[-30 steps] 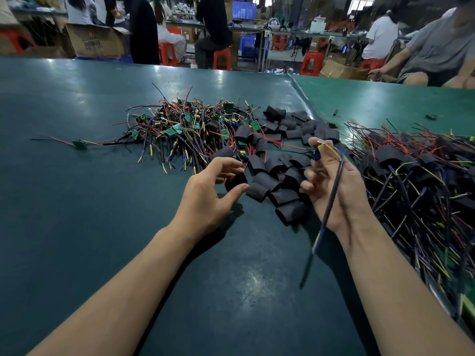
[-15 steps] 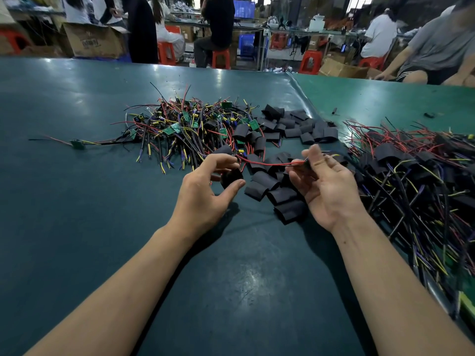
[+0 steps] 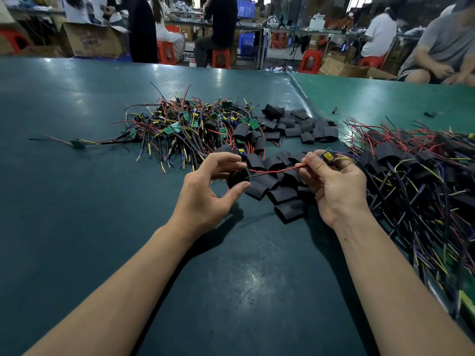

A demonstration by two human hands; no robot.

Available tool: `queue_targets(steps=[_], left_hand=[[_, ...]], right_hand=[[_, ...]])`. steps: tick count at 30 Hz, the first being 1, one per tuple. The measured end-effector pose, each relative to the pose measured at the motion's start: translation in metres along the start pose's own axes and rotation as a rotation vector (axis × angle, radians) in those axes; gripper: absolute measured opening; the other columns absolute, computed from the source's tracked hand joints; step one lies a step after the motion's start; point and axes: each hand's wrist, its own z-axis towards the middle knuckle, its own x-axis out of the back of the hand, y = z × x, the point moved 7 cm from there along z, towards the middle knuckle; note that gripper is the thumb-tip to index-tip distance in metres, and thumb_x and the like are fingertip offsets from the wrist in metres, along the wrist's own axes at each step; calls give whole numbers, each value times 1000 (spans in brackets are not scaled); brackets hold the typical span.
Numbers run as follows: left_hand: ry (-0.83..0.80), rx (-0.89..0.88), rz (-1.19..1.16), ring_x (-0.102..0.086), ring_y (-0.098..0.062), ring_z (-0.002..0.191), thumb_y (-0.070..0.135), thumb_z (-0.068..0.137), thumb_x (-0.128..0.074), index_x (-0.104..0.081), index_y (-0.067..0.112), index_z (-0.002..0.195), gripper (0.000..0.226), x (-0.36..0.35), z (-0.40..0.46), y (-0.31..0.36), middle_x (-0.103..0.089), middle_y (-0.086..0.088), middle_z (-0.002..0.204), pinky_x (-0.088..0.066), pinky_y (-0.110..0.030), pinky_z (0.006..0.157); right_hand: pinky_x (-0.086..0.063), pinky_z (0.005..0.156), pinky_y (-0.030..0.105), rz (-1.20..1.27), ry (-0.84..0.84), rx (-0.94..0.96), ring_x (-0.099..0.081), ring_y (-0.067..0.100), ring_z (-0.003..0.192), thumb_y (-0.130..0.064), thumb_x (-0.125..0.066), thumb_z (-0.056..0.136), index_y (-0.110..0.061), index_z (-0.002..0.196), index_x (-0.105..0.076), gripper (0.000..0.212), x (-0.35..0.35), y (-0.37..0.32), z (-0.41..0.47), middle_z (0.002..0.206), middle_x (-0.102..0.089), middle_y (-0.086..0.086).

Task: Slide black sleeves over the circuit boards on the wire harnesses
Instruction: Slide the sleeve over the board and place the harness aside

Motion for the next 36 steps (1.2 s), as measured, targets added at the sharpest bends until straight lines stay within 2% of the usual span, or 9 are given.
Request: queue_targets(steps=[7,13,16,19,23,26,29,33,36], left_hand=[[7,-37,-15,-69,-13,102,8,81,-79,-57,15,116,42,0,-1,5,-72,1,107,-56,-33,88],[-21,-33,81,-68,-6,100,10,79,-81,-61,13,114,40,-1,-1,6,-72,3,105,-55,-29,90],[-59,-55,175,-67,-1,102,15,79,-82,-63,13,114,40,-3,-2,9,-73,5,105,-54,-29,92],[-74,-74,230,-67,-4,103,18,80,-82,-64,14,116,40,-5,-3,13,-73,5,106,-54,-33,91],[-62,-79,279,-69,-11,103,18,81,-80,-65,13,116,38,-5,-3,14,-73,3,107,-55,-40,88],[-24,-74,313,-69,-14,100,16,81,-79,-66,13,115,36,-1,-2,15,-73,3,106,-56,-40,86],[-14,-76,364,-69,-19,98,20,84,-77,-66,14,115,34,2,-2,16,-73,2,105,-55,-43,85],[-32,-102,293,-68,-10,99,17,83,-78,-66,10,115,34,-1,-1,21,-73,1,106,-54,-33,89],[-33,-122,211,-67,-3,103,10,81,-80,-64,8,116,38,-6,-2,24,-73,1,108,-53,-25,91]], right_hand=[[-57,59,23,-95,107,35,-67,19,64,6,-72,82,-8,85,-63,17,10,2,2,79,-66,5],[-55,55,21,-155,98,95,-67,14,60,6,-72,83,-9,83,-63,17,2,-2,-5,77,-66,3],[-56,55,22,-248,27,195,-68,12,59,4,-71,84,-11,84,-63,17,-14,-4,-15,72,-67,-1],[-57,58,25,-316,-75,243,-71,20,67,0,-73,84,-15,86,-64,17,-29,-1,-25,70,-69,-2],[-59,66,29,-397,-295,75,-71,17,76,-4,-74,83,-12,88,-65,13,-47,25,-35,74,-71,-3],[-56,71,25,-458,-435,4,-68,9,77,-13,-71,87,-18,95,-68,10,-56,37,-41,77,-72,-7],[-52,69,17,-433,-452,47,-64,2,72,-17,-64,93,-19,104,-69,12,-55,29,-40,77,-70,-12],[-47,55,17,-391,-367,117,-55,5,57,-12,-66,92,-13,113,-65,21,-49,19,-35,66,-61,-12],[-43,44,19,-323,-354,112,-55,11,52,-9,-72,84,-13,104,-63,22,-49,20,-38,64,-60,-4]])
